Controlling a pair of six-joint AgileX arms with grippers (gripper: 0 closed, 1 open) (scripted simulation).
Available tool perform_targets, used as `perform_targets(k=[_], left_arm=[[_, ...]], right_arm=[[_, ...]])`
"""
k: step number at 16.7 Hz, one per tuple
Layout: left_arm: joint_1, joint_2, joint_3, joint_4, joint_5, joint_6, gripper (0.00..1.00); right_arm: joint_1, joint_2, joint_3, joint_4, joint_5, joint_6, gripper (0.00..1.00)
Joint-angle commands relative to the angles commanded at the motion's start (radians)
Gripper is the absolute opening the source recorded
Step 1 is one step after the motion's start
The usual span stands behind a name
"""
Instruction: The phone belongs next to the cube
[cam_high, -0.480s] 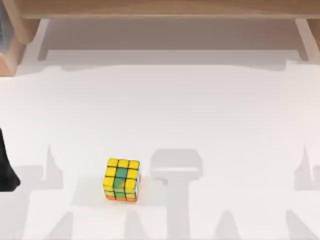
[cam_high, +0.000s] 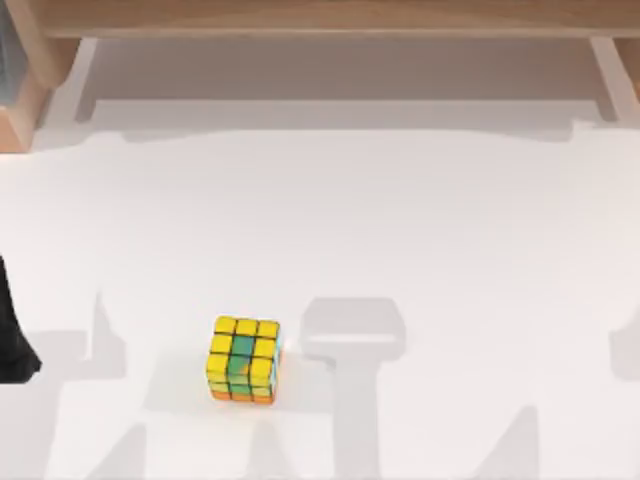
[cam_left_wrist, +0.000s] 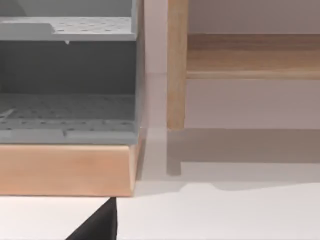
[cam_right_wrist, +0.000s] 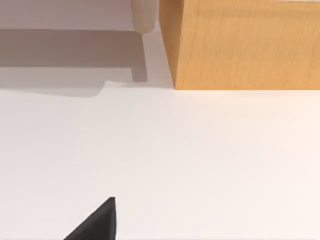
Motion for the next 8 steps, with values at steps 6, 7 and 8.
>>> perform_targets(k=[6,7,8], left_arm=[[0.0,0.0,0.0,0.0,0.0,0.0,1.0],[0.0,0.0,0.0,0.0,0.0,0.0,1.0],[0.0,0.0,0.0,0.0,0.0,0.0,1.0]], right_arm=[[-0.231,0.535,0.228,-0.312,-0.002,-0.111,1.0],[-0.271,0.624,0.265,-0.366,-0.002,-0.13,1.0],[-0.309,0.707,0.302,-0.417,-0.002,-0.148,1.0]])
